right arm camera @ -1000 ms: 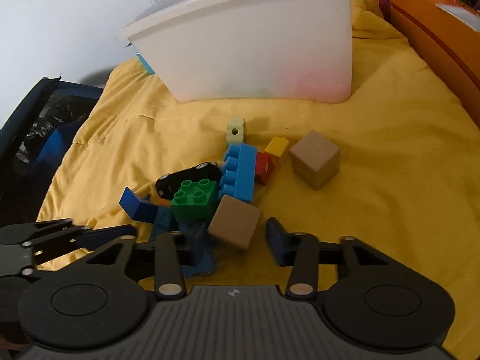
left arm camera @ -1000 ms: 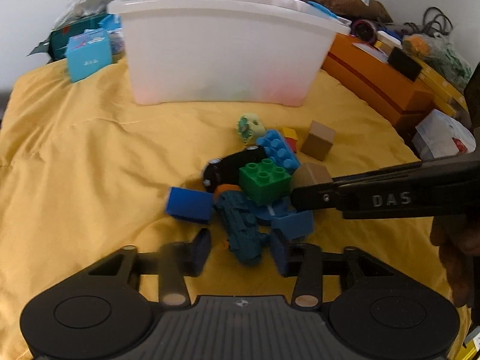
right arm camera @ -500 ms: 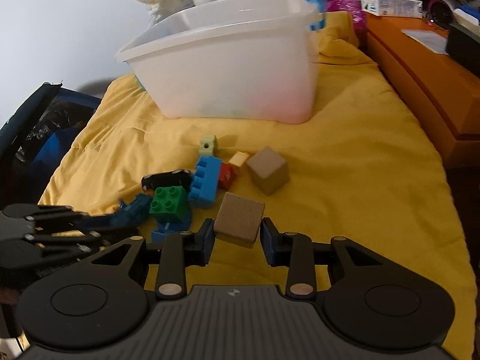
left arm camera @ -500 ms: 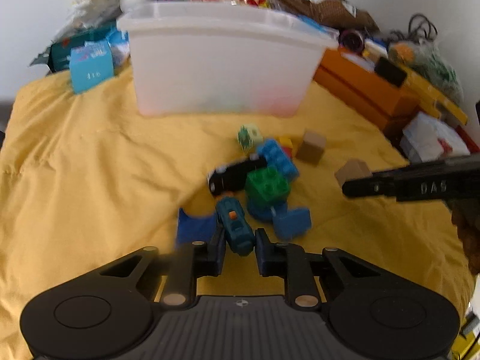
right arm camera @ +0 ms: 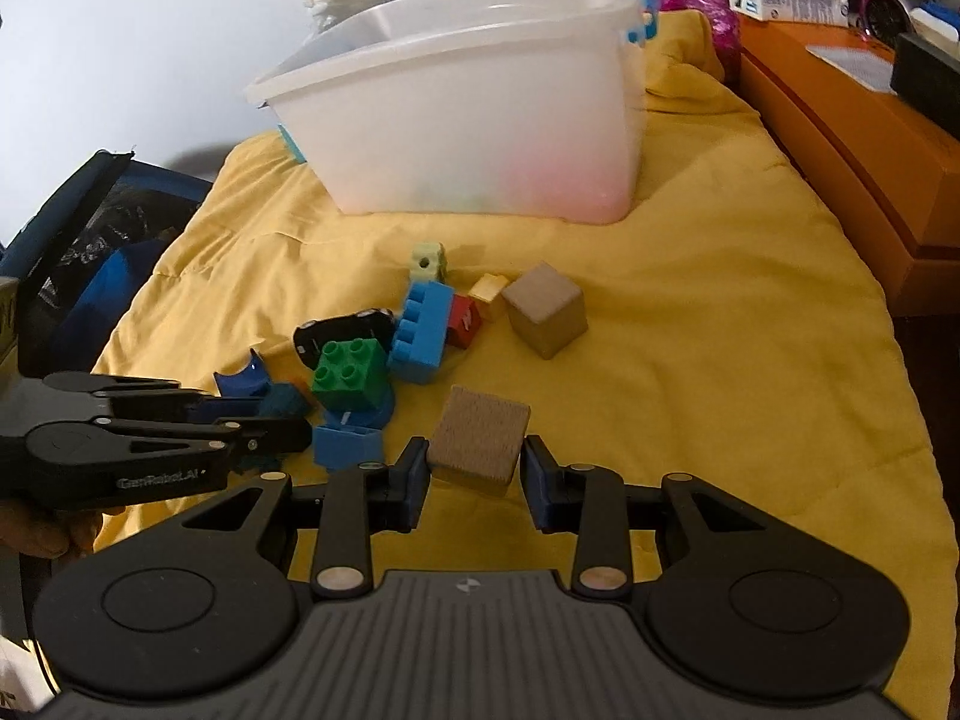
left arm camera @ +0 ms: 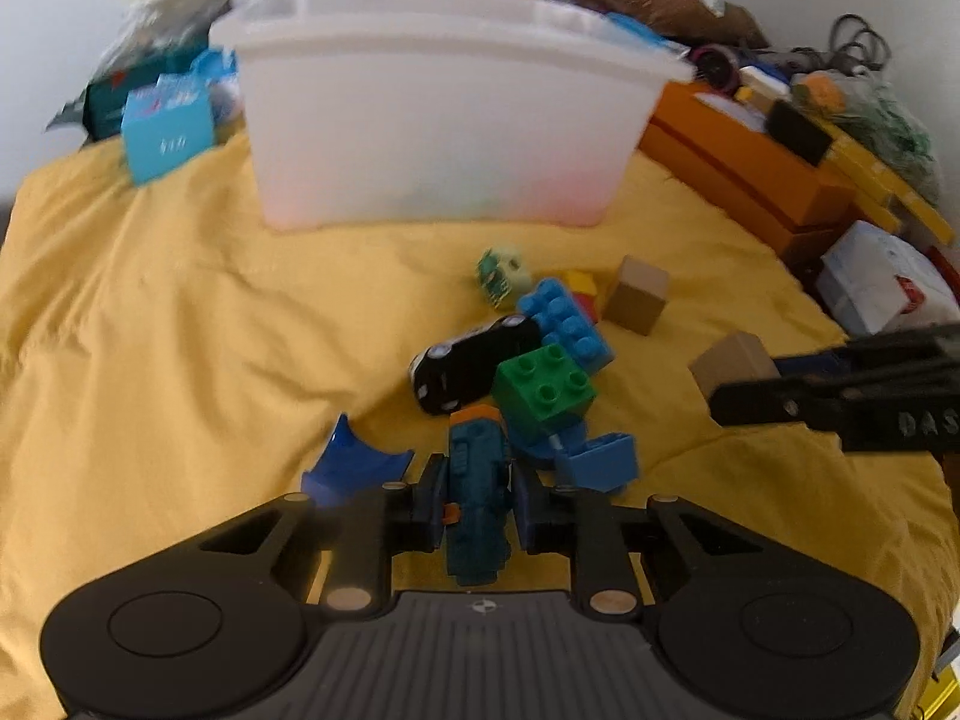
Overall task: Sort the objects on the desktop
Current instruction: 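Carry the teal figure and cork cube over the bin and open both tools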
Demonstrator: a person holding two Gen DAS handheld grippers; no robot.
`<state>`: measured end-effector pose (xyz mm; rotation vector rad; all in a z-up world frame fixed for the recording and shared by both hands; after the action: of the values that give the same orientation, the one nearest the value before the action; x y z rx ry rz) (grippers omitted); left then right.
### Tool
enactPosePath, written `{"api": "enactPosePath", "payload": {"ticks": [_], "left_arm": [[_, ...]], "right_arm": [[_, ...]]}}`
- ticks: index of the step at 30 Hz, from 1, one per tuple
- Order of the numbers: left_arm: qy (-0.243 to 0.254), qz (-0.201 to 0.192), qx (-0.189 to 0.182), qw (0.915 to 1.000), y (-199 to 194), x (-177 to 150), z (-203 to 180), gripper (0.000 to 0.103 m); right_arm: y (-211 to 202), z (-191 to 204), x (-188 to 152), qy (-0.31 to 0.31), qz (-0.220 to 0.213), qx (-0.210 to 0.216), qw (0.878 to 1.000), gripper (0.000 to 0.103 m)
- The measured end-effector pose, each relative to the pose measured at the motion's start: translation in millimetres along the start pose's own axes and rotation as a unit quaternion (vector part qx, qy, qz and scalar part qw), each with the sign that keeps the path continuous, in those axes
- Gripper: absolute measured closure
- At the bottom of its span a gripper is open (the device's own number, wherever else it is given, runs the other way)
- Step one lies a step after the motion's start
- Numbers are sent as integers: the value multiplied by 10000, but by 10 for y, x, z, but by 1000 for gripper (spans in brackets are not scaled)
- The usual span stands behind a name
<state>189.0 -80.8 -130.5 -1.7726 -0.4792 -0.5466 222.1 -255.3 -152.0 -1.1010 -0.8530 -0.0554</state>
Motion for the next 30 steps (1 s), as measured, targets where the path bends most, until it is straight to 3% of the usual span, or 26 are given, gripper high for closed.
{"api": "enactPosePath", "payload": {"ticks": [7,11,15,23,30], "left_arm": [[-126,-580,-102,9982,-550,437,-52,78],[-190,-1060,-82,9942,-821,932,-51,78],[-205,-1279,-52,9916,-908,1375,-12,78],[-526,-1356,2,9894,-871,2149,128,78],[-528,-883,38,9947,-632,2488,134,78]], "right_arm": [[-197,9,259,-75,-413,-80,9991,66],[-383,2,621,-124,-862,-120,9961,66],[-522,-25,1064,-196,-1234,-178,9920,66],[-571,-150,1820,-233,-1380,-274,9898,66],[-523,-247,2261,-87,-1156,-239,9930,66]]}}
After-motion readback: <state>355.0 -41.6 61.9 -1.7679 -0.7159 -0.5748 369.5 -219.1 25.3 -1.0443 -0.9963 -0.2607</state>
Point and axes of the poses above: each gripper's, at about its wrist camera, not at the fingertips, and y roughly the way its jaws point, z to its left, x to its top, the point moved 9 cm from there along y, roughly the way its jaws point, and after that the axes turned 9 degrees about -y, right-handed, at the moved point
